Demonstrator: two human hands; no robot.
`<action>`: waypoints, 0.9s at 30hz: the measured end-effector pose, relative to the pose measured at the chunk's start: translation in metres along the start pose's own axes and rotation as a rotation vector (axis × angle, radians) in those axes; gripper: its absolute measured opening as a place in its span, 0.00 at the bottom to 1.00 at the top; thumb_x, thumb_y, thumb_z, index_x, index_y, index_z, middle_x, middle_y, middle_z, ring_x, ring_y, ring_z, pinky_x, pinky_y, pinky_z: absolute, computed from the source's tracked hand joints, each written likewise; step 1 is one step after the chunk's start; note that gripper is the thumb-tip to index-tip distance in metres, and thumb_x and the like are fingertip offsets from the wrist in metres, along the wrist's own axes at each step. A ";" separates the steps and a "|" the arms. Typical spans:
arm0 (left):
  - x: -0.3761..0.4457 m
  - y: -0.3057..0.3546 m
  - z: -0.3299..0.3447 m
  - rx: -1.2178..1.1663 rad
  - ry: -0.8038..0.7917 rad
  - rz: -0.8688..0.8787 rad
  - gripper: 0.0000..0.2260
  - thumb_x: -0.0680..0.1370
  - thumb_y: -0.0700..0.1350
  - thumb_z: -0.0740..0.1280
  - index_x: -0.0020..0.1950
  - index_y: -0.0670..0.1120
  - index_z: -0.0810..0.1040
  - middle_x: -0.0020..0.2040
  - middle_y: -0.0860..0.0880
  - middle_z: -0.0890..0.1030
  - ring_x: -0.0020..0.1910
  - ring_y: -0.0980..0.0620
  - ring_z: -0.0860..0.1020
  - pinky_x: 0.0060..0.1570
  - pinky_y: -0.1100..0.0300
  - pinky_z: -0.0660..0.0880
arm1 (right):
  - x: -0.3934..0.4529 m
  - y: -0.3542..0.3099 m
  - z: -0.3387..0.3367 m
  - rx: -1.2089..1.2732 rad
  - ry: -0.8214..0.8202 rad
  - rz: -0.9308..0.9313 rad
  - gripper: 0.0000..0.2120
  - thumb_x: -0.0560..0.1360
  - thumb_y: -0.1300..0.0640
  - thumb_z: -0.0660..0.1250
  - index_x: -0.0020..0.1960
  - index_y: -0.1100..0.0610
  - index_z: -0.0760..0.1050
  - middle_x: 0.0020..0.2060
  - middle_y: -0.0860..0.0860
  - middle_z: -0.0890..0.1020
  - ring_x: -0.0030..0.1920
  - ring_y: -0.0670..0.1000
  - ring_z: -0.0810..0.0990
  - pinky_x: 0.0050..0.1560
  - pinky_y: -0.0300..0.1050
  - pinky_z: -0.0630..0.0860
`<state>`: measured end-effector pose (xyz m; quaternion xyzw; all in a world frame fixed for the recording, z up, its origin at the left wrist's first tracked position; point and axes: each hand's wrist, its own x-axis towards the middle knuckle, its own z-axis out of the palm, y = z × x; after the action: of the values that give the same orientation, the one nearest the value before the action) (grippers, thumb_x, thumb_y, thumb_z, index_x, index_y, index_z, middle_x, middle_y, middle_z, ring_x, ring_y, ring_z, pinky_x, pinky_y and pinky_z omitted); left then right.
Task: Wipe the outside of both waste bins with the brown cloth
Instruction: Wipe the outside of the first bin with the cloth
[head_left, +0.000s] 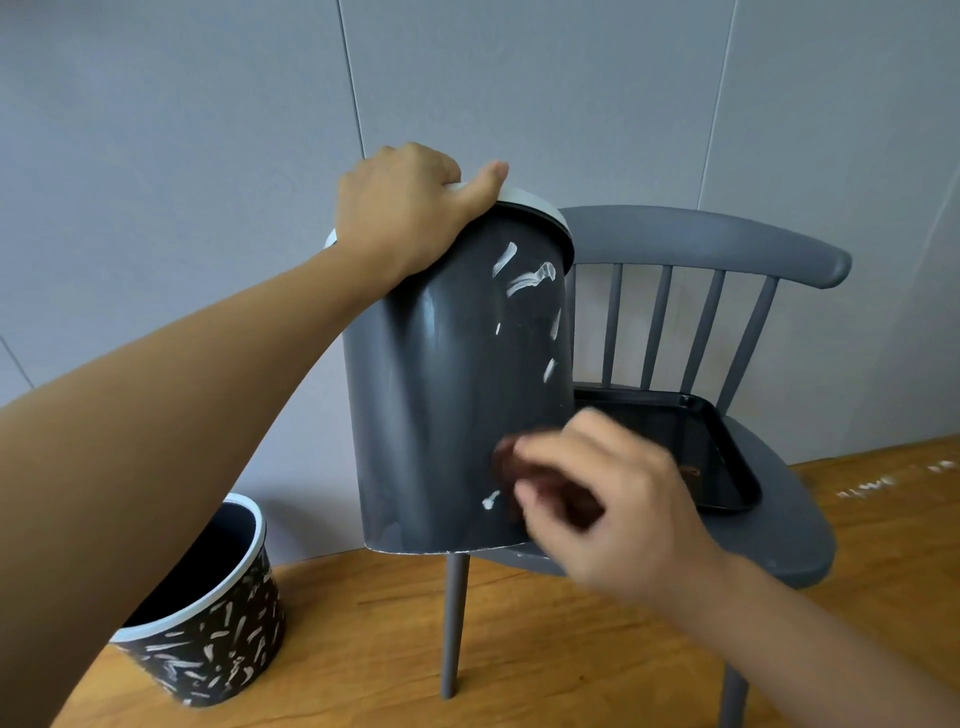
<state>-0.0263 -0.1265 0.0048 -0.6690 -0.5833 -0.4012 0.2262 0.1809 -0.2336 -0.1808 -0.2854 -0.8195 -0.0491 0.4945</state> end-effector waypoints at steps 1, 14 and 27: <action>0.000 0.001 0.000 -0.001 0.001 0.003 0.28 0.76 0.69 0.57 0.32 0.46 0.56 0.29 0.46 0.60 0.33 0.43 0.62 0.34 0.52 0.61 | -0.006 -0.006 -0.001 -0.023 -0.081 -0.091 0.12 0.74 0.55 0.75 0.56 0.56 0.85 0.43 0.49 0.78 0.40 0.50 0.78 0.39 0.46 0.78; -0.003 -0.002 -0.003 -0.002 0.012 -0.010 0.27 0.76 0.66 0.58 0.32 0.46 0.55 0.29 0.46 0.58 0.32 0.43 0.59 0.33 0.52 0.59 | -0.014 -0.013 0.000 -0.050 -0.126 -0.147 0.12 0.72 0.54 0.76 0.55 0.55 0.86 0.41 0.48 0.78 0.39 0.49 0.77 0.38 0.47 0.78; -0.004 0.004 -0.004 0.018 0.013 -0.006 0.27 0.76 0.67 0.57 0.32 0.46 0.56 0.29 0.45 0.59 0.32 0.43 0.60 0.33 0.52 0.59 | -0.008 -0.011 -0.001 -0.023 -0.054 -0.054 0.11 0.74 0.54 0.75 0.56 0.54 0.86 0.42 0.48 0.78 0.41 0.49 0.78 0.39 0.47 0.80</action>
<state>-0.0232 -0.1331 0.0043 -0.6624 -0.5876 -0.4009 0.2349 0.1792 -0.2466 -0.1847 -0.2699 -0.8393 -0.0641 0.4676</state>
